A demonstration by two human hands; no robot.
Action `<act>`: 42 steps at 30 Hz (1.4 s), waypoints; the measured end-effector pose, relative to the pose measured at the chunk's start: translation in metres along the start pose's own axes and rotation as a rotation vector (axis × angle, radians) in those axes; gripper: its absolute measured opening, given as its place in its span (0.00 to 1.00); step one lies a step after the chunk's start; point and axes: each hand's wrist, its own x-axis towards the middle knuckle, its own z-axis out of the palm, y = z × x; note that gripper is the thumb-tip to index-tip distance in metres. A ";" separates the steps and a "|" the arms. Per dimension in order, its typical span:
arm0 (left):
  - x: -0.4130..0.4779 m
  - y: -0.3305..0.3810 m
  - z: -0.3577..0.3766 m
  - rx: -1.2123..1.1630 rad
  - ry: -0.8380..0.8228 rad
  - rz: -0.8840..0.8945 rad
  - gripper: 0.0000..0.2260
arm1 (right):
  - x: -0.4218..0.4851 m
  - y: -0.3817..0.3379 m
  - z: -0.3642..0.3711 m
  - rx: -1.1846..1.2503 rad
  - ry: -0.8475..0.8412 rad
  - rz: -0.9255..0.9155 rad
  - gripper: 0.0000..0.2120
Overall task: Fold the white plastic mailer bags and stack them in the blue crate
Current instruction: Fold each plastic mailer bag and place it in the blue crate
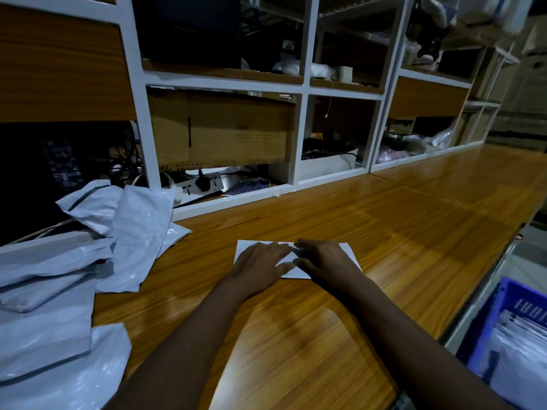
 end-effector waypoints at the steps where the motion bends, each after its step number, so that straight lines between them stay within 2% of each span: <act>1: 0.001 -0.004 0.001 0.004 -0.065 -0.007 0.24 | 0.000 0.002 0.000 0.018 -0.037 0.030 0.15; 5: 0.005 -0.013 0.001 0.029 -0.185 -0.039 0.31 | 0.000 0.005 -0.002 0.057 -0.087 0.119 0.20; 7: 0.006 -0.012 -0.001 0.060 -0.209 -0.074 0.34 | 0.002 0.009 -0.002 -0.010 -0.109 0.123 0.23; 11: 0.006 -0.012 -0.002 0.120 -0.216 -0.142 0.39 | 0.007 0.015 0.000 -0.255 -0.240 0.143 0.29; 16: 0.001 -0.013 -0.002 0.146 -0.211 -0.241 0.47 | 0.000 0.019 0.002 -0.428 -0.331 0.168 0.35; 19: -0.006 -0.013 -0.004 0.151 -0.215 -0.305 0.52 | -0.005 0.018 0.001 -0.487 -0.339 0.198 0.40; 21: -0.010 -0.013 -0.006 0.147 -0.217 -0.346 0.53 | -0.011 0.016 0.001 -0.480 -0.337 0.245 0.47; 22: -0.013 -0.012 -0.006 0.144 -0.214 -0.358 0.53 | -0.014 0.016 0.002 -0.462 -0.325 0.268 0.48; 24: -0.018 -0.011 -0.007 0.147 -0.210 -0.369 0.52 | -0.022 0.017 0.003 -0.451 -0.292 0.291 0.45; 27: -0.026 -0.010 -0.010 0.173 -0.217 -0.369 0.48 | -0.033 0.018 0.001 -0.536 -0.289 0.262 0.46; 31: -0.039 -0.003 -0.012 0.288 -0.155 -0.367 0.37 | -0.049 0.006 -0.007 -0.669 -0.274 0.262 0.36; 34: -0.049 0.012 -0.008 0.367 -0.004 -0.313 0.31 | -0.054 -0.008 -0.004 -0.722 -0.236 0.125 0.30; 36: -0.051 0.028 -0.002 0.370 0.028 -0.224 0.28 | -0.052 -0.020 0.004 -0.664 -0.238 0.032 0.27; 37: -0.050 0.037 0.002 0.374 0.019 -0.175 0.27 | -0.048 -0.027 0.006 -0.612 -0.261 0.018 0.29; 39: -0.044 0.049 0.010 0.361 -0.044 -0.106 0.26 | -0.040 -0.033 0.011 -0.551 -0.276 0.014 0.41; 40: -0.041 0.051 0.012 0.342 -0.082 -0.095 0.26 | -0.039 -0.030 0.012 -0.524 -0.319 0.059 0.45; 42: -0.037 0.049 0.014 0.312 -0.153 -0.104 0.27 | -0.039 -0.026 0.012 -0.537 -0.371 0.095 0.48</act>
